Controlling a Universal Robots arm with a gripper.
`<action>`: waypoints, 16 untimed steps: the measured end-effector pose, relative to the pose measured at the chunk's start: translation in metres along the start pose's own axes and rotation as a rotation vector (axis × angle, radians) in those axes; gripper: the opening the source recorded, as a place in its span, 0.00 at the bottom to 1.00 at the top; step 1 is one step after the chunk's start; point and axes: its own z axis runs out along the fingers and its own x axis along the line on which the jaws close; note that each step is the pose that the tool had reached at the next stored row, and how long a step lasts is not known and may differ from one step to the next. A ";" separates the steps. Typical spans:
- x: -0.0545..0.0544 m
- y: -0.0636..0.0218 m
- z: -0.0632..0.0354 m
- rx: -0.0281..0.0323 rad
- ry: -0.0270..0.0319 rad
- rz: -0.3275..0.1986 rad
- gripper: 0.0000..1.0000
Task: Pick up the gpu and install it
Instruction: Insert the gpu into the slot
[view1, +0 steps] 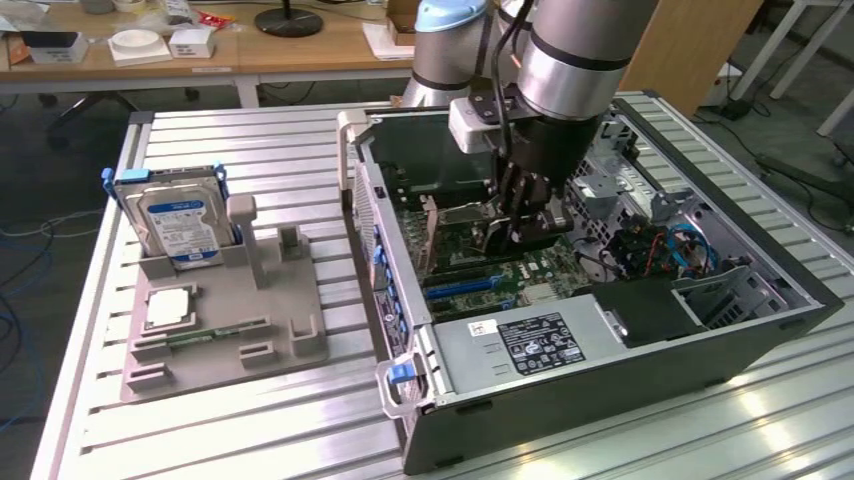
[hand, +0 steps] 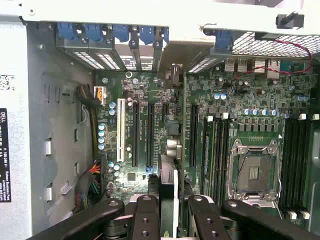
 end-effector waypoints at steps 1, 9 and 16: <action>0.000 0.0000 0.0000 0.0000 0.0000 0.000 0.27; 0.000 0.0000 0.0000 0.0000 0.0000 0.000 0.27; -0.004 -0.0002 0.0011 0.0000 0.0000 0.001 0.27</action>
